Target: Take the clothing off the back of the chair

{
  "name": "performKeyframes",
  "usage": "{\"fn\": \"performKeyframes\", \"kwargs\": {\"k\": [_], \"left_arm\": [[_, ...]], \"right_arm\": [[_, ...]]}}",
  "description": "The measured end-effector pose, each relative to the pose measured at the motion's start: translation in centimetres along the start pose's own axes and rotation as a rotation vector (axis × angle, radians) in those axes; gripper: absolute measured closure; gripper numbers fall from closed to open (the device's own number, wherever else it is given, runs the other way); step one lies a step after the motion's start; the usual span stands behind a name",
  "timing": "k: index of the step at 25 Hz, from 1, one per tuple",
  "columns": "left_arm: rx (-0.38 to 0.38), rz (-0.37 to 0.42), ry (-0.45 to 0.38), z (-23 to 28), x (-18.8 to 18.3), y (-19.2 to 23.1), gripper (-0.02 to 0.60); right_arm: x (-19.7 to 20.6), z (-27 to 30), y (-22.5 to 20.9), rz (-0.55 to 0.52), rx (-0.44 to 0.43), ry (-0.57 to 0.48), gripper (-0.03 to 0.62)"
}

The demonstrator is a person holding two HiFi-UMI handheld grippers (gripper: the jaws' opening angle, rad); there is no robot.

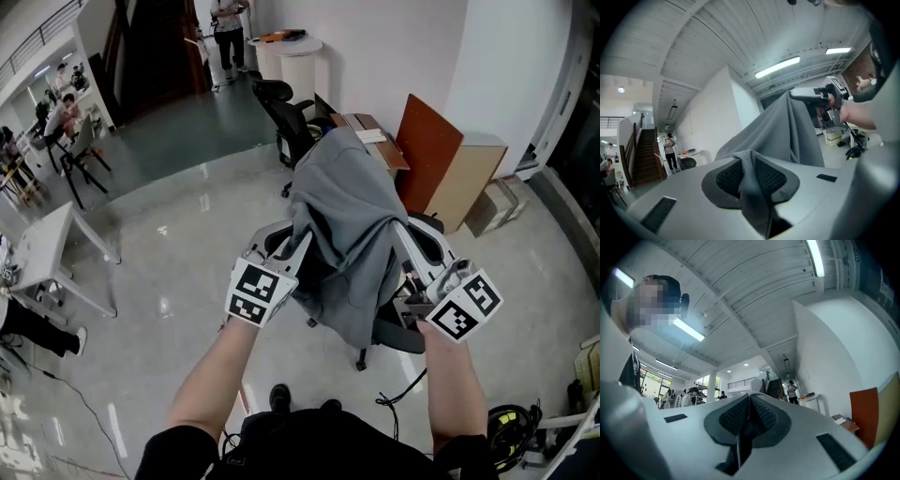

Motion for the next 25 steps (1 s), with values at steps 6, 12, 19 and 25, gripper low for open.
{"fn": "performKeyframes", "kwargs": {"k": [6,12,19,25], "left_arm": [[0.096,0.142,0.094,0.6,2.4,-1.1,0.270],[0.089,0.268,0.078,2.0,2.3,-1.2,0.208],[0.116,0.290,0.040,4.6,1.2,-1.0,0.204],[0.124,0.297,0.027,7.1,0.4,-1.0,0.207]], "right_arm": [[-1.7,-0.2,3.3,-0.040,0.014,-0.022,0.574],[-3.7,-1.8,8.1,-0.103,-0.043,-0.046,0.574],[-4.5,-3.3,11.8,-0.210,-0.130,-0.019,0.574],[-3.7,-4.2,11.5,-0.221,-0.107,0.001,0.574]]}}
Point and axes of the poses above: the fingertips, and each gripper's own axes: z forward along the fingers, y to its left, x out of its underside, the point moved 4 cm from there along -z, backward along the fingers, and after that the axes turned 8 degrees about -z, right-handed, at the moved point
